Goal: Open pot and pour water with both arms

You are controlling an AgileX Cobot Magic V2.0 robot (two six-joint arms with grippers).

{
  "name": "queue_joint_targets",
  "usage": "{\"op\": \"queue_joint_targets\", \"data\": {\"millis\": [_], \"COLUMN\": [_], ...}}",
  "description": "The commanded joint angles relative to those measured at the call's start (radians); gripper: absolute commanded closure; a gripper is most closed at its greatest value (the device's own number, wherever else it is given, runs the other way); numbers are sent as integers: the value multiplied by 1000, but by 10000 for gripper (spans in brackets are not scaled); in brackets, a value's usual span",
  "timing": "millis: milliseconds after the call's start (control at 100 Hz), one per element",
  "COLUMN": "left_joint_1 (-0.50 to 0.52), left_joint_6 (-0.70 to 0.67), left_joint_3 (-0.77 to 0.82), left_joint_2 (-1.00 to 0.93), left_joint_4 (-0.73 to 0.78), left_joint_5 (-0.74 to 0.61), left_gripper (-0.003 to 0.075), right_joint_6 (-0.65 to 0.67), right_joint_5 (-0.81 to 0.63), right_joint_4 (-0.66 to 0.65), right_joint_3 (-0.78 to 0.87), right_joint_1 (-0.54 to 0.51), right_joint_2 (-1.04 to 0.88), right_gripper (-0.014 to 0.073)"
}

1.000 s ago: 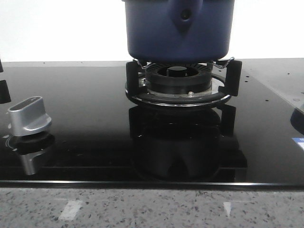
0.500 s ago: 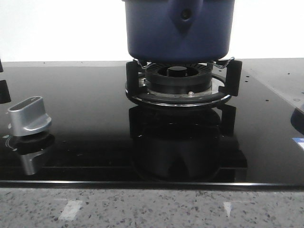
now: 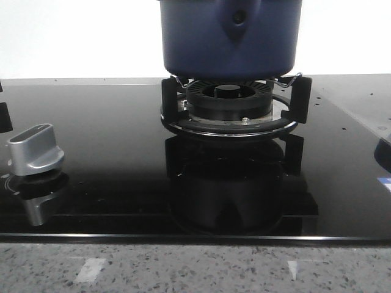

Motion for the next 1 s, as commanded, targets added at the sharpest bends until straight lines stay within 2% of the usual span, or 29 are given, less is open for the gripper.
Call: {"op": "queue_joint_targets", "data": {"millis": [0,120,280,440,530,650,680,750,850,990], "left_joint_1": [-8,-8,-8,-45,-119,-219,-241,-280,-323,-371], "left_joint_6": [177,394,625,793,927,1071,1082,1087,1097,1190], "left_joint_3": [-144,-318,-459,-509,-509,-522,-532,-562,-617,-699], "left_joint_2": [116,278,437,537,592,673,699,757,843,978], "left_joint_4": [-9,-106,-264,-403,-518,-581,-589,-591,-593,-652], "left_joint_5": [55,167,304,299,278,276,276,276,273,273], "left_gripper": [741,741,740,739,738,730,713,653,521,324], "right_joint_6": [-5,-17,-148,-239,-271,-276,-276,-276,-276,-276], "right_joint_5": [42,125,209,206,206,199,193,178,157,153], "right_joint_4": [-105,-143,-141,-133,-133,-133,-133,-133,-133,-133], "right_joint_3": [-139,-269,-383,-418,-433,-441,-441,-441,-441,-441], "right_joint_1": [-6,-6,-4,43,87,127,130,135,135,135], "right_joint_2": [91,216,341,400,421,443,445,448,448,448], "right_gripper": [639,639,639,630,534,253,178,104,107,107]}}
